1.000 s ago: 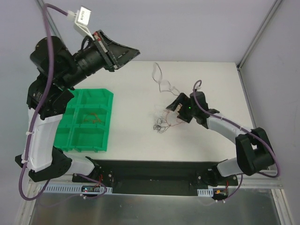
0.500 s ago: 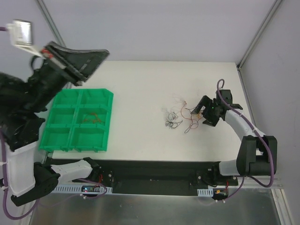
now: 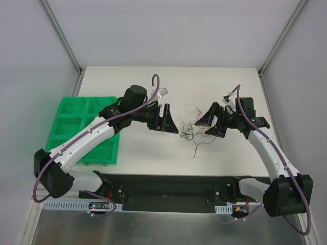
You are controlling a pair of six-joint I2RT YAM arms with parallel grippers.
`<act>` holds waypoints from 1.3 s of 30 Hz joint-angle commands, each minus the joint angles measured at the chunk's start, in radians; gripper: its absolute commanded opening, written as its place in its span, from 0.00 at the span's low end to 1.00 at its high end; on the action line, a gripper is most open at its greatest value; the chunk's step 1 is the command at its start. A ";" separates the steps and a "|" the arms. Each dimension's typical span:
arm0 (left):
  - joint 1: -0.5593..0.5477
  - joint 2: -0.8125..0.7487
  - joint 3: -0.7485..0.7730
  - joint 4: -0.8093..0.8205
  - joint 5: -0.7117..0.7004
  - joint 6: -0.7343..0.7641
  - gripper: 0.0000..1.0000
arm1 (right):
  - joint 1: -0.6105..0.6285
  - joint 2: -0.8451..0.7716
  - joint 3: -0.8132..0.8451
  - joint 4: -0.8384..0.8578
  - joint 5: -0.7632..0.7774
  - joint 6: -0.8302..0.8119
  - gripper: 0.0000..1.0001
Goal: Untangle the cables
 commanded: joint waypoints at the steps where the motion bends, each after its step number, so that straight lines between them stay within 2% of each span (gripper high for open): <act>1: -0.026 -0.046 -0.087 0.223 0.130 -0.003 0.71 | 0.024 -0.051 0.015 0.067 -0.132 0.130 0.93; 3: -0.044 -0.036 -0.126 0.274 0.139 -0.023 0.83 | 0.036 -0.068 0.010 0.099 -0.128 0.177 0.93; 4: -0.052 -0.022 -0.132 0.292 0.140 -0.032 0.86 | 0.044 -0.073 0.012 0.112 -0.123 0.199 0.93; 7: -0.078 0.015 -0.160 0.362 0.120 -0.085 0.87 | 0.073 -0.080 0.015 0.147 -0.102 0.259 0.93; 12: -0.102 0.092 -0.189 0.530 0.105 -0.171 0.82 | 0.117 -0.083 0.021 0.199 -0.065 0.334 0.93; 21: -0.157 0.198 -0.174 0.521 0.087 -0.147 0.79 | 0.154 -0.100 0.046 0.219 -0.019 0.389 0.93; 23: -0.182 0.219 -0.167 0.521 0.094 -0.142 0.72 | 0.156 -0.103 0.050 0.224 -0.008 0.400 0.93; 26: -0.188 0.224 -0.178 0.521 0.108 -0.144 0.47 | 0.161 -0.105 0.070 0.189 0.023 0.380 0.93; 27: -0.188 0.213 -0.189 0.522 0.108 -0.133 0.39 | 0.161 -0.105 0.079 0.169 0.038 0.366 0.93; 29: -0.188 0.184 -0.213 0.518 0.104 -0.113 0.08 | 0.161 -0.106 0.087 0.144 0.050 0.348 0.94; 30: -0.190 0.166 -0.219 0.501 0.087 -0.106 0.00 | 0.162 -0.106 0.087 0.136 0.061 0.342 0.94; 33: -0.188 0.086 -0.226 0.460 0.042 -0.069 0.00 | 0.165 -0.099 0.117 0.027 0.151 0.270 0.95; 36: -0.188 -0.053 -0.232 0.432 -0.063 -0.023 0.00 | 0.176 -0.074 0.196 -0.228 0.385 0.121 0.97; 39: -0.190 -0.204 -0.238 0.406 -0.160 0.039 0.00 | 0.177 -0.033 0.242 -0.391 0.602 0.012 0.97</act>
